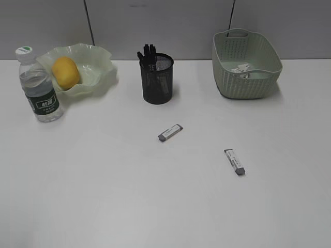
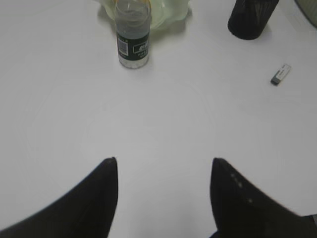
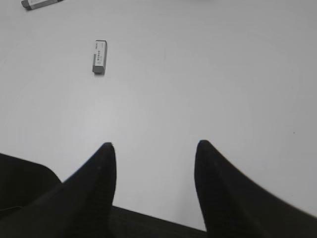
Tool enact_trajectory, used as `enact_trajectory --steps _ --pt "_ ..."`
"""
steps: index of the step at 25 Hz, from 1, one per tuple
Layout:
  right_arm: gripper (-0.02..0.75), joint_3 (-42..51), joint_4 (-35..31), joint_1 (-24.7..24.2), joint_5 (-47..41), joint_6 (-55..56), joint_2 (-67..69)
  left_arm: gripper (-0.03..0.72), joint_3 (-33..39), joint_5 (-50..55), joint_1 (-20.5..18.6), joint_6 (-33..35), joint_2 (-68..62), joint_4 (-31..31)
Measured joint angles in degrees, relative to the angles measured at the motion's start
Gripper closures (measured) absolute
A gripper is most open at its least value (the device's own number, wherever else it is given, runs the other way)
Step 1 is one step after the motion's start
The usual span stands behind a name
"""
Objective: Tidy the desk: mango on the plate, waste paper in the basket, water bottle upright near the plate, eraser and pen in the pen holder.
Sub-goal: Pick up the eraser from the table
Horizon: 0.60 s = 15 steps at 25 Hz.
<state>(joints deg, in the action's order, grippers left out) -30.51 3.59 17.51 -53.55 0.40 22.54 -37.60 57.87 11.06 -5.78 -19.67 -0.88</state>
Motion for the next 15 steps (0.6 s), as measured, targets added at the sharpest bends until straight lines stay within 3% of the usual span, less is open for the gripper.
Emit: enact_trajectory --steps 9,15 --pt "0.323 0.04 -0.25 0.00 0.00 0.00 0.34 0.244 2.63 5.99 0.00 0.00 16.99 -0.18" --pt "0.323 0.04 -0.36 0.00 0.17 0.00 0.34 0.244 5.50 6.72 0.00 0.19 20.07 -0.18"
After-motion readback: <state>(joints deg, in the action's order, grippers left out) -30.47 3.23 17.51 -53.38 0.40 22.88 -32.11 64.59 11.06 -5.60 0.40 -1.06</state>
